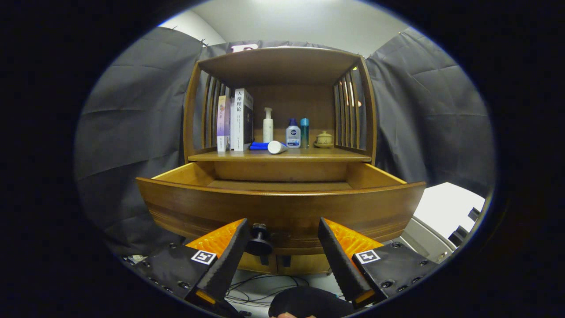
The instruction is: Pull open the drawer, take out the items inside it, and place them on the countertop above the cabinet.
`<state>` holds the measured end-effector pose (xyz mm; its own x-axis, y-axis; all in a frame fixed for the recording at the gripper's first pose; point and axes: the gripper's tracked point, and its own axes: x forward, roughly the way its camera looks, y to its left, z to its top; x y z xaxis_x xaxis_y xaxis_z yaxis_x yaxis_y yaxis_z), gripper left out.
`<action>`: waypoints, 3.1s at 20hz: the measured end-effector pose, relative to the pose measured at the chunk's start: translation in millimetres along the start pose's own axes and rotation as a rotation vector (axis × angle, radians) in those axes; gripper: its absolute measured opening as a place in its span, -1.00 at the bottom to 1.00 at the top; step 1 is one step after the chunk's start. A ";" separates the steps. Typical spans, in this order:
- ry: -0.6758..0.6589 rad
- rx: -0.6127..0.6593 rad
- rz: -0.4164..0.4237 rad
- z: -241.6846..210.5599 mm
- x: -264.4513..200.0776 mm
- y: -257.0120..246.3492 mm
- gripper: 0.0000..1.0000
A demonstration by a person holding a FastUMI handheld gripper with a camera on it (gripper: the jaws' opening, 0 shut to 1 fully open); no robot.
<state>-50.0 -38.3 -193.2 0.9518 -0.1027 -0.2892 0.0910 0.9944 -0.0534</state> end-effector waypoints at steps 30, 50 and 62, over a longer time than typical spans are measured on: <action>-0.006 0.021 -0.033 18.1 96.1 10.2 1.00; 0.052 0.004 -0.042 38.3 200.5 11.3 1.00; 0.025 -0.103 -0.032 50.3 168.5 24.2 0.96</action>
<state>127.3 -30.2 -195.1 0.9412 -0.1363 -0.3091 0.0895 0.9829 -0.1611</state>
